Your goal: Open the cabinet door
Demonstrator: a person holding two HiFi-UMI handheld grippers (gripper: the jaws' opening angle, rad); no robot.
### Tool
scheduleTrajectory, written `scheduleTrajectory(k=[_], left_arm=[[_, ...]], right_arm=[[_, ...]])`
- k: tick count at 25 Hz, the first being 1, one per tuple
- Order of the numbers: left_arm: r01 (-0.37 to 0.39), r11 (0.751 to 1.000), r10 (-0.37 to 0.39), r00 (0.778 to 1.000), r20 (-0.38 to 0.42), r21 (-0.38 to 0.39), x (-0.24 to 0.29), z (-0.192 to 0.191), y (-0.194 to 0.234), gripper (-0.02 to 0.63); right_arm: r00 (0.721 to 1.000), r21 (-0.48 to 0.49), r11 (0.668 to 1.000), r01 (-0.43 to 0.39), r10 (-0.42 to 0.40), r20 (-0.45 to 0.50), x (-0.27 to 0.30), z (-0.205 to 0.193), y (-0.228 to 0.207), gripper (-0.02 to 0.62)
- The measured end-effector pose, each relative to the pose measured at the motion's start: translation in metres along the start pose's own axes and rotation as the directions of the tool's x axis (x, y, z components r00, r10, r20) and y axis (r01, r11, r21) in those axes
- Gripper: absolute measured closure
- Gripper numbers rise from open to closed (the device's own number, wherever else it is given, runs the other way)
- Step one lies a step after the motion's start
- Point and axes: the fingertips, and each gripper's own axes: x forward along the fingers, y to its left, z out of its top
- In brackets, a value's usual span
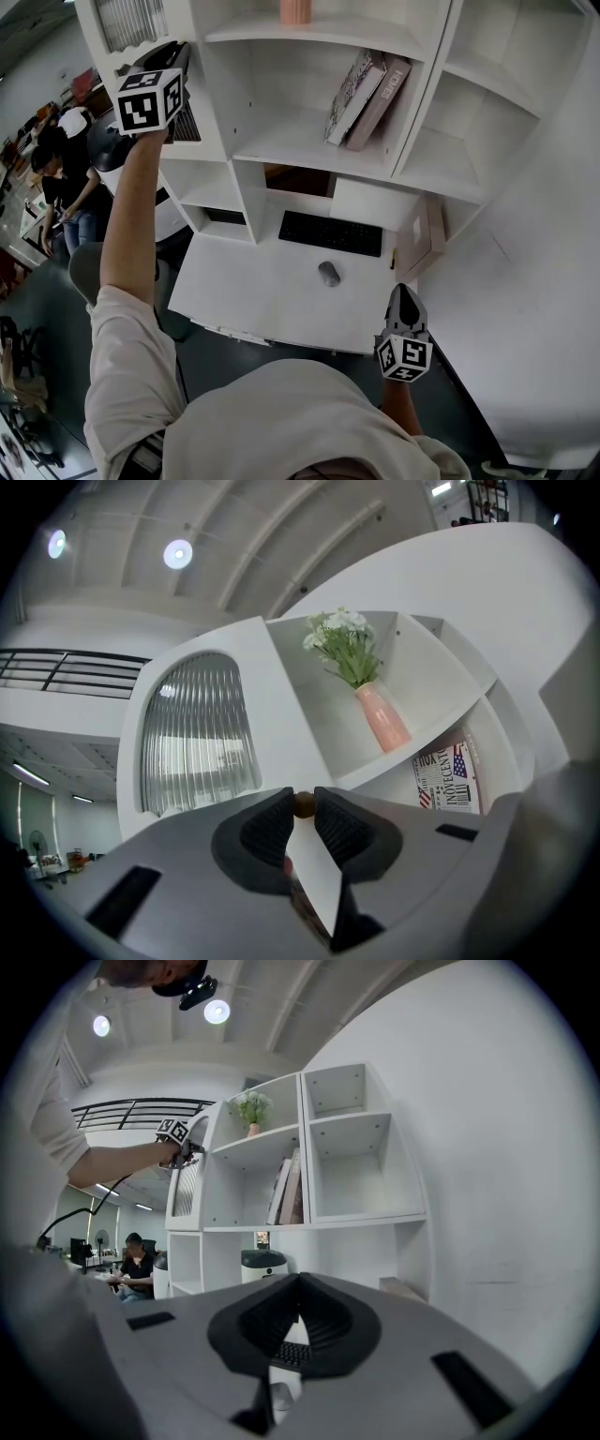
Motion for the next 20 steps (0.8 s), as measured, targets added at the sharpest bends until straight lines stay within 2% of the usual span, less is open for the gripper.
scheduleTrajectory(k=[12, 20], left_arm=[[0.054, 0.997, -0.053, 0.998, 0.016, -0.055, -0.014, 0.003, 0.003, 0.538], [0.162, 0.981, -0.157, 0.986, 0.056, -0.102, -0.033, 0.006, 0.007, 0.538]], right_arm=[[0.999, 0.004, 0.999, -0.031, 0.031, -0.005, 0.004, -0.004, 0.002, 0.592], [0.997, 0.001, 0.997, -0.075, 0.075, -0.009, 0.013, -0.006, 0.017, 0.592]])
